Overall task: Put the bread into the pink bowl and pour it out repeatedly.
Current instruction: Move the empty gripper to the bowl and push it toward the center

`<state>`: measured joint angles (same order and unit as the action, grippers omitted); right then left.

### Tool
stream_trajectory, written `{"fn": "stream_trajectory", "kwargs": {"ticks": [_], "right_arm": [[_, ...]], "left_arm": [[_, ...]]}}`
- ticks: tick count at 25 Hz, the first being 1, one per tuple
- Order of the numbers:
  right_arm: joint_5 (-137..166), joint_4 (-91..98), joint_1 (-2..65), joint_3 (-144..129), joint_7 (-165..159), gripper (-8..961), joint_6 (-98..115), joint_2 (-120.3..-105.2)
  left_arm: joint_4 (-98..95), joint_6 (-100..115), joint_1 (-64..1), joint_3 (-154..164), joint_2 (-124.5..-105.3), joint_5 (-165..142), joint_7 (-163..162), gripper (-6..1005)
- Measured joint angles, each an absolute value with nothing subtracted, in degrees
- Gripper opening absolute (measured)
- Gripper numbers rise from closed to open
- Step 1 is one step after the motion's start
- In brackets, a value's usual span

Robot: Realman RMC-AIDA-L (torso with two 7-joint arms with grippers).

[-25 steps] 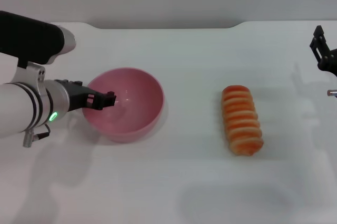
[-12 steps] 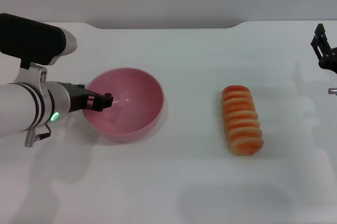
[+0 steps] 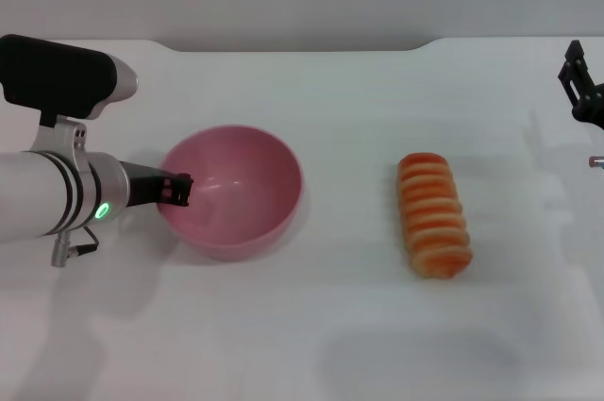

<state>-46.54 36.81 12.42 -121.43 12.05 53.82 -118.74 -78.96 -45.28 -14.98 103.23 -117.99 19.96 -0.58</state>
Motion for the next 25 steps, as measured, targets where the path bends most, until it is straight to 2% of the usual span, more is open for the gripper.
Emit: {"fn": "stream_trajectory", "kwargs": {"ticks": [3, 14, 20, 25], "right_arm": [[-46.4, 36.8, 12.4, -121.4, 12.1, 700, 53.9, -118.74], [-46.3, 36.8, 12.2, -121.4, 12.1, 697, 53.9, -118.74], [-46.5, 37.1, 12.2, -121.4, 12.1, 695, 53.3, -118.73], [-44.7, 47.9, 9.6, -115.5, 13.8, 693, 37.7, -118.36]], "left_arm": [[-79.0, -45.3, -15.0, 103.0, -117.98, 20.3, -0.5, 218], [-79.2, -45.5, -15.3, 103.2, -117.94, 20.4, -0.5, 60], [-80.7, -46.1, -15.4, 103.6, -117.94, 20.4, -0.5, 59], [-84.3, -48.1, -15.5, 103.1, -117.87, 19.9, -0.1, 58]]}}
